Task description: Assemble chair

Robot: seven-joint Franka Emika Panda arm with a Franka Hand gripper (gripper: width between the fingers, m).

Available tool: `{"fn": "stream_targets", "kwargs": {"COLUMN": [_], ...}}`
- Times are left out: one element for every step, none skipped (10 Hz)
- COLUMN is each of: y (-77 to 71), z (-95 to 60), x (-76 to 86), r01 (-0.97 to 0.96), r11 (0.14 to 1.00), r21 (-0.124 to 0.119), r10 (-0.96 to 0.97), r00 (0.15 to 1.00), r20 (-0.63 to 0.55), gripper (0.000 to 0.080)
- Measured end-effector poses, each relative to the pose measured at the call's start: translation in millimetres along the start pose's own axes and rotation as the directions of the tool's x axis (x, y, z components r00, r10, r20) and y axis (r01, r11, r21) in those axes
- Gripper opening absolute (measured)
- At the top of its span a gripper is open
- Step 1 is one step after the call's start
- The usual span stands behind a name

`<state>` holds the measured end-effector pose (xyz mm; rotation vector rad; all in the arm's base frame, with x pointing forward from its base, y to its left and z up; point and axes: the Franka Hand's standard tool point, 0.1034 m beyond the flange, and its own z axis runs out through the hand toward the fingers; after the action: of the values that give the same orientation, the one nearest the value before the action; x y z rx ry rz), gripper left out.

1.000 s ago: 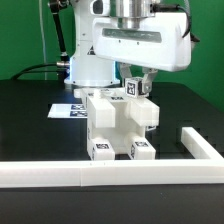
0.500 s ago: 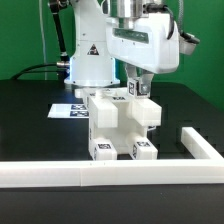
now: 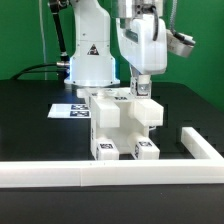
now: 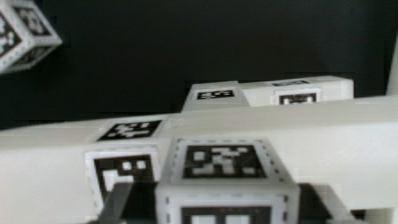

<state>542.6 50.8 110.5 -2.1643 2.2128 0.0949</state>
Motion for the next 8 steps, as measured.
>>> {"fn": "stream_targets", "kwargs": {"y": [0.0, 0.3, 0.1, 0.2, 0.1, -0.4, -1.0, -0.3], "z": [0.1, 0.6, 0.8, 0.8, 0.2, -0.8, -2.8, -3.5], "x": [0.0, -0.1, -0.9, -2.7, -4.3, -5.8, -7.9, -9.3], "r01": [0.03, 0.055, 0.079, 0.128, 0.279, 0.367, 0.521, 0.595], "r11": [1.0, 0.999, 0.997, 0.992, 0.96, 0.93, 0.854, 0.804], "r21": [0.0, -0.003, -0.005, -0.005, -0.006, -0.003, 0.0, 0.001], "r10": [-0.03, -0.055, -0.079, -0.128, -0.279, -0.367, -0.521, -0.595], "r00": [1.0, 0.999, 0.997, 0.992, 0.96, 0.93, 0.853, 0.804], "r20": [0.0, -0.001, -0.001, -0.001, -0.005, -0.006, -0.005, -0.004], "gripper": [0.0285, 0.0285, 0.0449, 0.0606, 0.0636, 0.0636, 0.0647, 0.0647]}}
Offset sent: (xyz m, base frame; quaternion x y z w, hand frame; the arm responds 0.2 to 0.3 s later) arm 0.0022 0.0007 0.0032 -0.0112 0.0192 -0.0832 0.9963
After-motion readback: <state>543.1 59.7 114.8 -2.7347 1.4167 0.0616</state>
